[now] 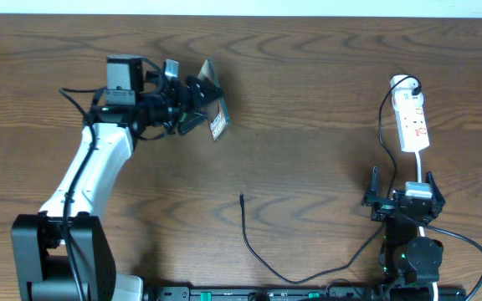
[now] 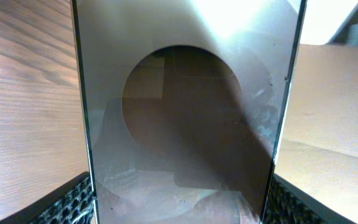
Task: Plug charger to phone and switch on socket
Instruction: 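Lift the phone with the left gripper and tilt it upright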
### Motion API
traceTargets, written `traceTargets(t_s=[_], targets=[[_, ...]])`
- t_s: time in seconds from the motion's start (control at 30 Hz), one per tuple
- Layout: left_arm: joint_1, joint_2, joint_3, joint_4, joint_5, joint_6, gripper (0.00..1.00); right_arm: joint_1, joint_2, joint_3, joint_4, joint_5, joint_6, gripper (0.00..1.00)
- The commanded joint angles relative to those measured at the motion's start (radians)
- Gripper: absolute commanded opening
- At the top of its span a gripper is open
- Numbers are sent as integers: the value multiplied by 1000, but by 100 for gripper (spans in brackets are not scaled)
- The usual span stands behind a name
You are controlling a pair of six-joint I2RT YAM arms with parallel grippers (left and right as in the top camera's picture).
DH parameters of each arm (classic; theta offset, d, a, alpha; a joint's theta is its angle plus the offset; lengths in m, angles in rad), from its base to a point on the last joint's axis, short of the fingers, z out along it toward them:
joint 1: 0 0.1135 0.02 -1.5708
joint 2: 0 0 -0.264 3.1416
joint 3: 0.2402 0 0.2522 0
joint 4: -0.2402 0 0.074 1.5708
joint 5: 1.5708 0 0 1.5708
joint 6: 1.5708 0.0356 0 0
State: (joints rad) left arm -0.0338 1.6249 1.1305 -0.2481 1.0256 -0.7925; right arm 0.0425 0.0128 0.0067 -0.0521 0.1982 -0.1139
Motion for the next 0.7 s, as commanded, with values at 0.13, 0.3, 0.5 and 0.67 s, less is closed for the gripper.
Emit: traceTargets(t_s=[0.13,0.3,0.5,0.67], targets=[[79,-28,33,56,255,-267,7,4,-3,-1,-4,2,-7,99],[86,-28,33,57,269,-261,7,4,-3,-1,-4,2,-7,99],[86,-28,33,60,281,-261,7,4,-3,-1,-4,2,-7,99],[86,-28,33,102,330,-314,7,4,-3,-1,-4,2,-7,99]])
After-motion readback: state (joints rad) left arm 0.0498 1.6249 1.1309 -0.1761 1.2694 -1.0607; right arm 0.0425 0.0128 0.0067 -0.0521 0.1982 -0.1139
